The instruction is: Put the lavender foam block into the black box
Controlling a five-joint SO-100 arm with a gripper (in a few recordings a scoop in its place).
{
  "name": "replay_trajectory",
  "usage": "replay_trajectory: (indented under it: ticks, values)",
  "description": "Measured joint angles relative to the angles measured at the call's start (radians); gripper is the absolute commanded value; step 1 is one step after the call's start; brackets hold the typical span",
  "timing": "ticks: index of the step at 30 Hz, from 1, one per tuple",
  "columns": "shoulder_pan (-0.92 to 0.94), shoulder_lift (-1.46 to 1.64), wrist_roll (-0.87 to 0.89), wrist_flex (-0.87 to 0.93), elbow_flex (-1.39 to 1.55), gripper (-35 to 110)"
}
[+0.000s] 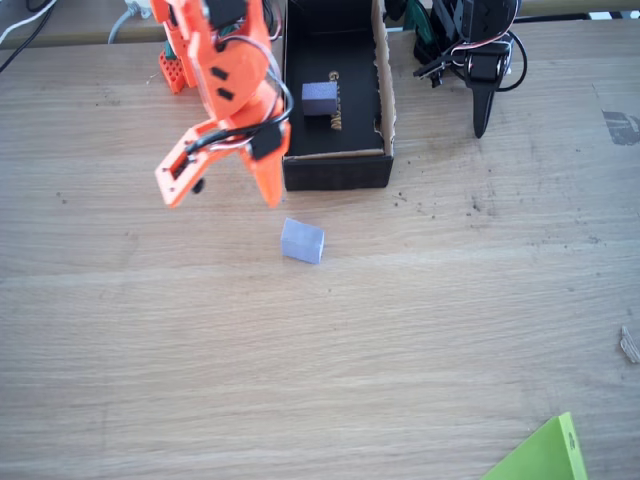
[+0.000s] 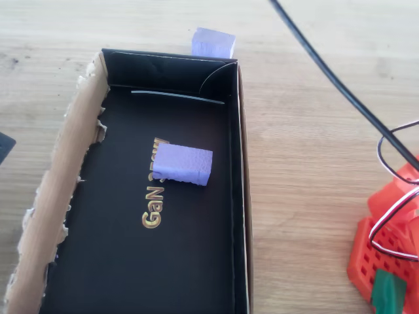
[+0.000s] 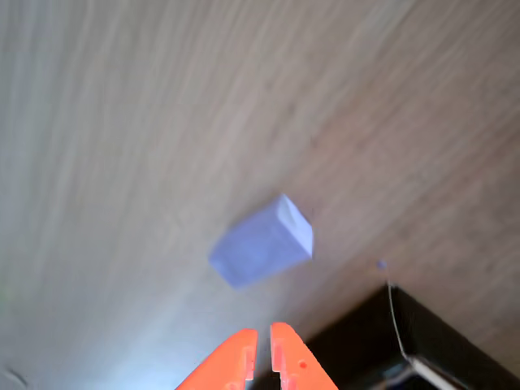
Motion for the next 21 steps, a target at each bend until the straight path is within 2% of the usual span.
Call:
replay_trajectory:
  ticks: [12, 21]
  values:
    - [-0.083, 0.000, 0.063, 0.018, 0.000, 0]
    - [-0.074, 0.000, -0.041, -0.003, 0.000, 0]
